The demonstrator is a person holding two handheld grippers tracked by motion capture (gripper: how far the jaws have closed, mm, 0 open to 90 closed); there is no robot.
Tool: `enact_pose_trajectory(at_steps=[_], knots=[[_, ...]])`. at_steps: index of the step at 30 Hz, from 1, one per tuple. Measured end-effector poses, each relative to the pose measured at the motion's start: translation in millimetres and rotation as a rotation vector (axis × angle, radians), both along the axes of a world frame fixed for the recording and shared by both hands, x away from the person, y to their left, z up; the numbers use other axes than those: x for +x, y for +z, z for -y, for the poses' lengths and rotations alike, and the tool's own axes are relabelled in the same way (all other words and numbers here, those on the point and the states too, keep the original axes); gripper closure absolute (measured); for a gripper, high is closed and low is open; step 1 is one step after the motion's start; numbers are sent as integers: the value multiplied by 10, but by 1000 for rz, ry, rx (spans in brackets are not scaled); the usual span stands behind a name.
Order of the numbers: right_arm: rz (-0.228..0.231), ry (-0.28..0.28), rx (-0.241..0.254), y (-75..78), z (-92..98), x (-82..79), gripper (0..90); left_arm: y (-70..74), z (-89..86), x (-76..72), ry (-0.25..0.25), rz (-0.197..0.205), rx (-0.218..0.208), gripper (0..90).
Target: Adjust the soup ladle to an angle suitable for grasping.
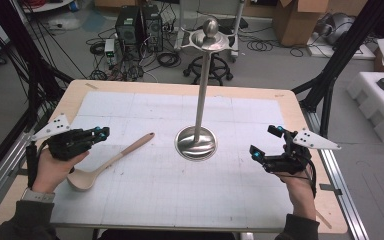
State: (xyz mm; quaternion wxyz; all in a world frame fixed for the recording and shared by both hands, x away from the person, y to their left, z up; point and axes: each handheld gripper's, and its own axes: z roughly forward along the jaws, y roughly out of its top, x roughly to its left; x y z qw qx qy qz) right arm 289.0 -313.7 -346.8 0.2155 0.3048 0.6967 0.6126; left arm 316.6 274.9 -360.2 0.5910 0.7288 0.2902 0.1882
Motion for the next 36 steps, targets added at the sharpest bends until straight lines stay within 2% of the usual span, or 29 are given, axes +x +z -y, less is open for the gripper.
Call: enact_pose_trajectory(at_steps=[3, 6, 11, 13, 15, 19, 21, 23, 26, 28, 30, 36], knots=[[-3, 2, 0, 0, -4, 4, 5, -18, 45, 74, 4, -16, 13, 896], [-7, 8, -2, 0, -10, 2, 5, -26, 127, 155, 1, -26, 52, 896], [-22, 15, -6, -10, -9, 8, 5, -12, 280, 263, -4, -22, 100, 896], [-24, 16, -10, -11, -6, 9, 5, -22, 325, 310, -5, -40, 96, 896], [-24, 17, -8, -12, -2, 7, 5, -39, 367, 359, 6, -55, 122, 896], [-22, 26, -2, -9, 8, -1, 5, -80, 380, 442, 3, -78, 107, 896], [-24, 57, -12, -9, -2, -12, 5, -141, 400, 512, 24, -96, 126, 896], [-20, 59, -18, -8, -9, -11, 5, -164, 414, 534, 28, -108, 131, 896], [-24, 65, -20, -10, -16, -6, 5, -249, 495, 614, 32, -137, 168, 896], [-25, 67, -19, -15, -12, 5, 5, -268, 529, 641, 27, -139, 160, 896], [-24, 67, -20, -15, -9, 7, 5, -305, 575, 681, 15, -124, 190, 896], [-26, 62, -7, -9, 20, 2, 5, -432, 613, 833, 36, -188, 176, 896]])
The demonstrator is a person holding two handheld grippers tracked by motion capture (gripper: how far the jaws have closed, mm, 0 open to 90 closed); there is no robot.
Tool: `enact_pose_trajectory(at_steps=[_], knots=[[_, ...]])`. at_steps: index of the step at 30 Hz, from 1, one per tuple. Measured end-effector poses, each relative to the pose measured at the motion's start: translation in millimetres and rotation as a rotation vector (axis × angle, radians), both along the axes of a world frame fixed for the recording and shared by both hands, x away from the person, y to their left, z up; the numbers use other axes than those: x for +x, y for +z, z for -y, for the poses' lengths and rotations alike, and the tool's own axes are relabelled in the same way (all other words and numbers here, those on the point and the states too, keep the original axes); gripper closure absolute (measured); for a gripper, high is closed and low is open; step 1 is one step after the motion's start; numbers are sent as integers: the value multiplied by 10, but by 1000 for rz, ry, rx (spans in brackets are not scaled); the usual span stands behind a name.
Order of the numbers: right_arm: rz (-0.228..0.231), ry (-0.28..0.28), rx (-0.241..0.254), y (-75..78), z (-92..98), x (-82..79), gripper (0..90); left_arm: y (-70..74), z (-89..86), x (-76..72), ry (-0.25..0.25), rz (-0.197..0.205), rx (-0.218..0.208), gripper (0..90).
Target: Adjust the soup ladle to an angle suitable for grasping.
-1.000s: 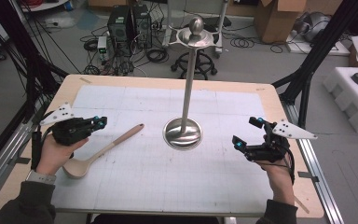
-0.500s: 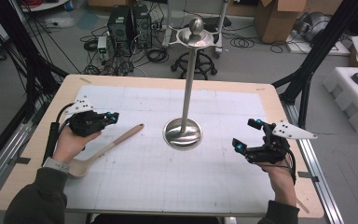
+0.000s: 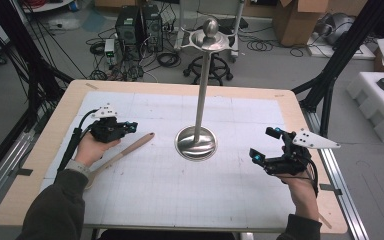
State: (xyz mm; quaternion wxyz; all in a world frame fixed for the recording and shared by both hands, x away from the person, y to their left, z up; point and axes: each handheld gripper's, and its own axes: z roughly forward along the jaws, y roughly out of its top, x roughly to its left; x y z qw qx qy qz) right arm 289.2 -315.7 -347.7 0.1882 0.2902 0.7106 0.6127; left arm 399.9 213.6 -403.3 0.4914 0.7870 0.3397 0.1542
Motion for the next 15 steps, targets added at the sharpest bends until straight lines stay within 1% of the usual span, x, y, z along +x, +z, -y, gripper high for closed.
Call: enact_pose_trajectory(at_steps=[1, 3, 5, 8, 9, 11, 12, 13, 15], knots=[[0, 0, 0, 0, 0, 0, 5, 0, 0, 0, 0, 0, 0, 896], [-1, 0, 2, 0, 4, -2, 5, -43, 10, 47, 8, -29, 1, 896], [1, 2, 2, 1, 9, -2, 5, -82, 21, 84, 18, -48, 25, 896], [4, -2, 5, 4, 20, -7, 5, -151, 26, 144, 35, -84, 32, 896], [5, -1, 6, 4, 24, -9, 5, -169, 25, 162, 35, -99, 31, 896], [3, 2, 12, 2, 42, -11, 4, -192, 42, 182, 18, -113, 25, 896], [3, 2, 12, 2, 42, -11, 4, -197, 56, 188, 9, -113, 47, 896], [1, -4, 15, -2, 59, -11, 5, -201, 72, 224, 10, -128, 89, 897], [-1, -5, 18, -3, 68, -10, 5, -193, 73, 242, 14, -130, 89, 897]])
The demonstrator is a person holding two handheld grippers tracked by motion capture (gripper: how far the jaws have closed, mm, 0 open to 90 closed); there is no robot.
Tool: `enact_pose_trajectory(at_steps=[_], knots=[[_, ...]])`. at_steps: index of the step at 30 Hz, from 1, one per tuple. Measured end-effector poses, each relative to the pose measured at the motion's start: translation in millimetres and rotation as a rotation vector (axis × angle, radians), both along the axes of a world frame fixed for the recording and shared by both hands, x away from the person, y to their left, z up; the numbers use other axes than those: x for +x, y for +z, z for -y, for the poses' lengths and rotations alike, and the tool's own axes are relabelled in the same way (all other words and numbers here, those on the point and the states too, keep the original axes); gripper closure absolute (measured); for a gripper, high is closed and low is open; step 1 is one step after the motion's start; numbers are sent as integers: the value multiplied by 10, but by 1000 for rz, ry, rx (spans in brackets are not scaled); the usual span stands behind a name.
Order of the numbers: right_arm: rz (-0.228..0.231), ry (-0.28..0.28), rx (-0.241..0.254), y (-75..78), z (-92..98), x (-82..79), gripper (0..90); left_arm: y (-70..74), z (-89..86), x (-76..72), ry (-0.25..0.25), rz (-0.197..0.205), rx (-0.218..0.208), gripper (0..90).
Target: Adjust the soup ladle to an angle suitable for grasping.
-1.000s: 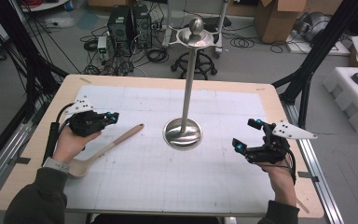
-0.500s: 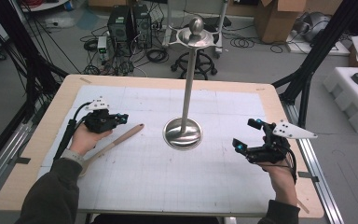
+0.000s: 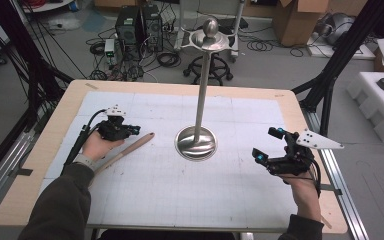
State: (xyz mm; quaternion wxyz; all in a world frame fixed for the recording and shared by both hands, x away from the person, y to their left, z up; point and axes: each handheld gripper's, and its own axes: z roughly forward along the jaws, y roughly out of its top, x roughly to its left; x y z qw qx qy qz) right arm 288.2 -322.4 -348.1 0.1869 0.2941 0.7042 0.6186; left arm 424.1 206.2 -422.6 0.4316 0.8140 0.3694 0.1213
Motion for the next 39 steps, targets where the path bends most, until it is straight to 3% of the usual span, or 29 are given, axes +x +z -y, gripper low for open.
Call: enact_pose_trajectory(at_steps=[4, 15, 19, 27, 32, 39], knots=[[3, -5, 8, 2, 24, -3, 5, 16, -3, 70, 8, -12, -23, 897], [8, -7, 15, 2, 50, -4, 5, -87, 149, 188, -15, -51, 27, 897], [5, -5, 16, 3, 52, -12, 5, -181, 176, 213, -25, -85, 57, 897], [5, -6, 19, -6, 65, -15, 5, -221, 147, 235, -38, -119, 6, 899], [-1, -7, 20, -8, 64, -18, 5, -220, 157, 225, -58, -139, -4, 900], [2, 11, 24, -11, 33, -10, 5, -215, 206, 181, -99, -113, 25, 900]])
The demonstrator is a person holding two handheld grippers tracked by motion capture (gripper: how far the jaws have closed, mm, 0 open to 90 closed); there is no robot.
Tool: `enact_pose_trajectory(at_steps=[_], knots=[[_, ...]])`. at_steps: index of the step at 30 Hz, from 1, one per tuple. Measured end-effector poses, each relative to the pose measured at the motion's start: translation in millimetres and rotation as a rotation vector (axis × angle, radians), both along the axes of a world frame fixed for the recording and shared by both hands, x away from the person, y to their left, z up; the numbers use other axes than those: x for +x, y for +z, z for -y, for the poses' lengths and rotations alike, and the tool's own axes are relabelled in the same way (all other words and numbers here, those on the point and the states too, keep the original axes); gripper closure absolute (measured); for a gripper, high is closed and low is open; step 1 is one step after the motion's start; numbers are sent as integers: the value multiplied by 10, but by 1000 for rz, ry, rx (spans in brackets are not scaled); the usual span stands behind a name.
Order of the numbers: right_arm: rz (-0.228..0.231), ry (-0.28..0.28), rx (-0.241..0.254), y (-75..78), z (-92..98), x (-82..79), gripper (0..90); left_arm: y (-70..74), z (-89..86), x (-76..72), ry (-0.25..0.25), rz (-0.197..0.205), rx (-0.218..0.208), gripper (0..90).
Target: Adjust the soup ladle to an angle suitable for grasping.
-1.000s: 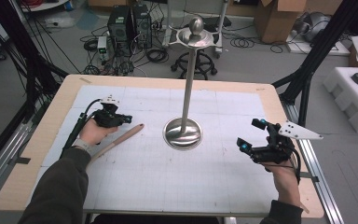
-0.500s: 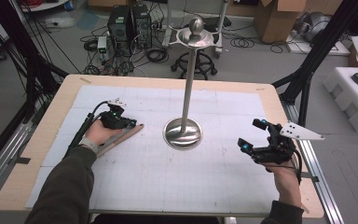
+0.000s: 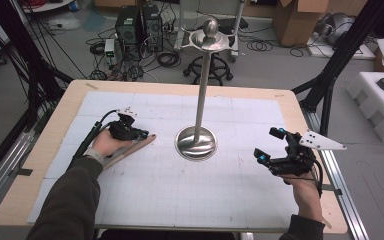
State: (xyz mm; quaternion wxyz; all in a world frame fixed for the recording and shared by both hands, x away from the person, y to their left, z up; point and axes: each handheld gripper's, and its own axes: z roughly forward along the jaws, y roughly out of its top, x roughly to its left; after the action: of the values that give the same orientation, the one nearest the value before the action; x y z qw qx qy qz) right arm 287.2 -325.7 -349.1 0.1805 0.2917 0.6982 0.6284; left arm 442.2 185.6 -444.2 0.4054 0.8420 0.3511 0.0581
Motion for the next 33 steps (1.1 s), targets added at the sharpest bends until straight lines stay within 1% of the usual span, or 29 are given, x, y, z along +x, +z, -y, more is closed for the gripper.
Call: enact_pose_trajectory(at_steps=[5, 7, 11, 12, 13, 14, 17, 20, 23, 25, 27, 30, 32, 33], knots=[[4, -4, 1, -2, 9, 3, 5, 9, 53, -43, -9, 3, 13, 900], [6, -7, 5, 1, 17, -1, 5, 17, 73, -58, -13, 9, 28, 900], [6, -8, 4, 1, 18, -3, 4, 26, 105, -87, -13, 11, 38, 900], [8, -6, 2, 1, 19, -2, 5, 30, 125, -104, -24, 19, 46, 900], [5, -5, 3, 1, 17, -3, 5, 30, 125, -104, -24, 19, 46, 900], [5, -8, 4, -1, 13, -2, 5, 36, 144, -123, -37, 24, 58, 900], [2, -5, 2, 0, 12, -3, 5, 39, 162, -143, -45, 27, 64, 900], [10, 5, -1, 0, 7, -3, 4, 48, 193, -172, -53, 36, 79, 900], [7, 7, -2, 0, 0, -3, 5, 53, 227, -207, -71, 34, 82, 900], [5, 5, -2, -2, -3, -2, 4, 60, 253, -236, -85, 40, 96, 900], [6, 4, -4, -1, 3, -5, 5, 64, 267, -251, -90, 38, 98, 900], [7, 1, -3, 1, 8, -8, 4, 70, 296, -288, -112, 31, 101, 900], [6, 1, 0, 0, 14, -14, 4, 76, 316, -309, -117, 36, 112, 900], [8, 1, -1, -3, 19, -14, 5, 75, 319, -311, -115, 34, 108, 900]])
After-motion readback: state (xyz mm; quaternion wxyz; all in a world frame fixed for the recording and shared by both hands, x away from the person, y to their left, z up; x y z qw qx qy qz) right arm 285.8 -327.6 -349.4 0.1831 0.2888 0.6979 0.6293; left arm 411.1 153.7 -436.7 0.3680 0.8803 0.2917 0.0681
